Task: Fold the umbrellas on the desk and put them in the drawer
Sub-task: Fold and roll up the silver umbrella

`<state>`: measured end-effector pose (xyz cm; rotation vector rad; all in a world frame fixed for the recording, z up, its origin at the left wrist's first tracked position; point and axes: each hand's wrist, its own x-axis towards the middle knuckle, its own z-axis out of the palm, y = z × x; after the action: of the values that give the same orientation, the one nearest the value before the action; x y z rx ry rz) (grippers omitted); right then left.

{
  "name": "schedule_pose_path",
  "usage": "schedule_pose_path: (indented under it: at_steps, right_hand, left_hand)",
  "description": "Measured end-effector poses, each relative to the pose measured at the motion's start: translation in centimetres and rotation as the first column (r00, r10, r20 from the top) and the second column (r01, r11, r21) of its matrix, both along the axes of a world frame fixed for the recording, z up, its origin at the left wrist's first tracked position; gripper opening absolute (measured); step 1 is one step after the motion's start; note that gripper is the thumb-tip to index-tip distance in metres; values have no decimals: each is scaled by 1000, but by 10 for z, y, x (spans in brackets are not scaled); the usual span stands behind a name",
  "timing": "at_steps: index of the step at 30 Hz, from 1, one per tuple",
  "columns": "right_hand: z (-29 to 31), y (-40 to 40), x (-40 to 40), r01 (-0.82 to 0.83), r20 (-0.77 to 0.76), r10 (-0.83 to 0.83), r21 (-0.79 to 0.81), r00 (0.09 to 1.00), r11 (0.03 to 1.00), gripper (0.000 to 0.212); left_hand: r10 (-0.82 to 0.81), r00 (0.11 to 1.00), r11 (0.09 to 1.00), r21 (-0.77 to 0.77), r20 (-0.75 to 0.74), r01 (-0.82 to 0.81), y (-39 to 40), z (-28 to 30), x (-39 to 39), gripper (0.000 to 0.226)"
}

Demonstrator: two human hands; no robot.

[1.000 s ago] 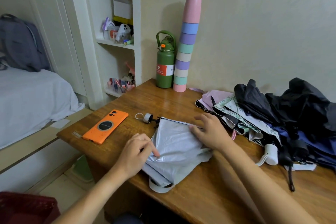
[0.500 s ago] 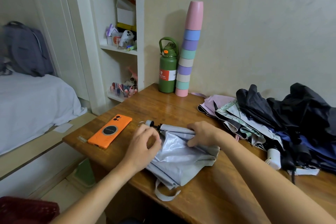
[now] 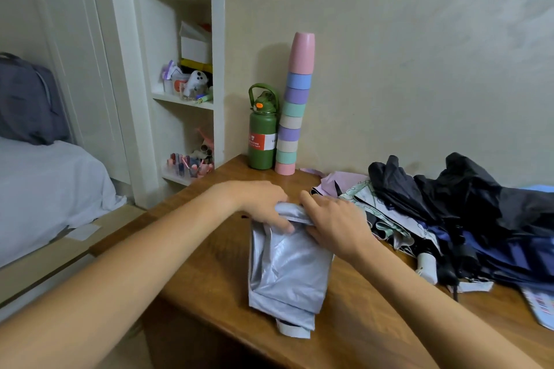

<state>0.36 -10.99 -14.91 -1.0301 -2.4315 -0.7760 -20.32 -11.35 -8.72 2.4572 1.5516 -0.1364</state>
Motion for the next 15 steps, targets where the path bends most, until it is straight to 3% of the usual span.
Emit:
schedule_pose_path:
  at_steps: [3, 5, 7, 9, 10, 12, 15]
  right_hand:
    - [8, -7, 1, -11, -63, 13, 29, 998, 1000, 49]
    - [18, -10, 3, 5, -117, -8, -32, 993, 999, 37]
    - [34, -13, 6, -7, -74, -19, -336, 997, 942, 27]
    - [53, -13, 10, 5, 8, 1, -660, 1000, 751, 26]
    - [60, -13, 12, 12, 33, 18, -731, 999, 682, 27]
    - [65, -11, 16, -12, 26, 46, -741, 999, 672, 23]
    - [59, -11, 17, -48, 10, 71, -651, 997, 758, 21]
  left_hand:
    - [-18, 999, 999, -26, 46, 19, 0, 9, 3, 44]
    - [-57, 998, 997, 52, 31, 55, -6, 12, 6, 35]
    - [-88, 993, 980, 174, -76, 100, -13, 12, 8, 34]
    - [-102, 978, 949, 275, -183, 150, -18, 6, 8, 35]
    - [-114, 972, 937, 302, -204, 173, -20, 3, 7, 35]
    - [-137, 977, 933, 310, -164, 183, -21, -4, 2, 38]
    - [-150, 986, 975, 174, 75, 135, -21, -3, -6, 49]
